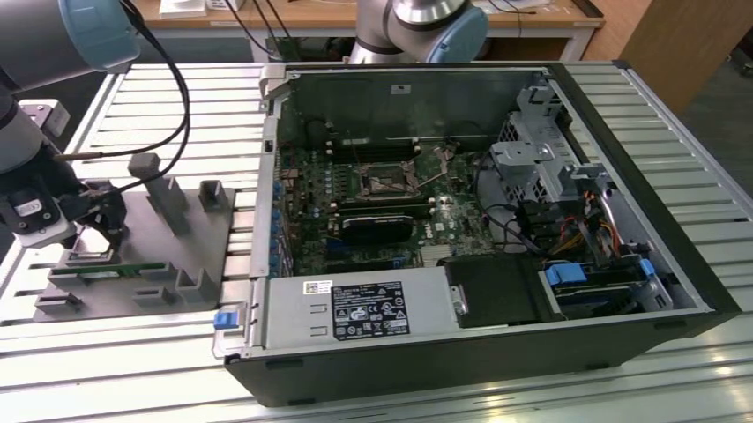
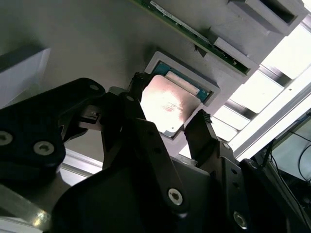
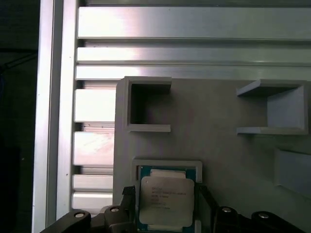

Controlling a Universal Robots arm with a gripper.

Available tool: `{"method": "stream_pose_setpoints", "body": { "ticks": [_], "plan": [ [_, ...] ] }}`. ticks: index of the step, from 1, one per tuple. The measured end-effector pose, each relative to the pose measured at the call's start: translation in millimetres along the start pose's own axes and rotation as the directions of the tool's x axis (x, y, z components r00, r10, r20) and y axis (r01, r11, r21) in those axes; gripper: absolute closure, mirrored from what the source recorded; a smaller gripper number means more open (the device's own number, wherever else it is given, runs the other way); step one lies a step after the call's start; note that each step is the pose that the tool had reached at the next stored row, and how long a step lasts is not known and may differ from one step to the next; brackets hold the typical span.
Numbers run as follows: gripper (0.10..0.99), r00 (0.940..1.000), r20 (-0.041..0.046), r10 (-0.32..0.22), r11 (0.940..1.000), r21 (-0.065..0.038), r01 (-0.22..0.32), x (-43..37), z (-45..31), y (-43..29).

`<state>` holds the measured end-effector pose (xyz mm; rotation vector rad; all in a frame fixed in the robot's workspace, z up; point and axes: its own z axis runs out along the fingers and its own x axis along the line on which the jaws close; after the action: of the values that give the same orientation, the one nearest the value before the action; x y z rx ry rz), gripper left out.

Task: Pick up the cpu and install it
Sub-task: 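Pick up the cpu and move it towards the insertion slot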

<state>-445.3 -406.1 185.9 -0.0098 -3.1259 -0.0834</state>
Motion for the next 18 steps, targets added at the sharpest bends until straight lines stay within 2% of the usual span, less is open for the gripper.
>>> {"method": "stream_pose_setpoints", "body": {
  "ticks": [5,10,11,18],
  "plan": [
    [0.463,1.0000,0.0062,0.000,1.0000,0.000,0.000,0.1,-0.2,0.1],
    [0.478,1.0000,0.0061,0.000,1.0000,0.000,0.000,0.2,-0.1,0.1],
    [0.545,1.0000,0.0061,0.000,1.0000,0.000,0.000,0.2,0.0,0.1],
    [0.557,1.0000,0.0067,0.000,1.0000,0.000,0.000,0.1,-0.6,0.2]
  ]
}}
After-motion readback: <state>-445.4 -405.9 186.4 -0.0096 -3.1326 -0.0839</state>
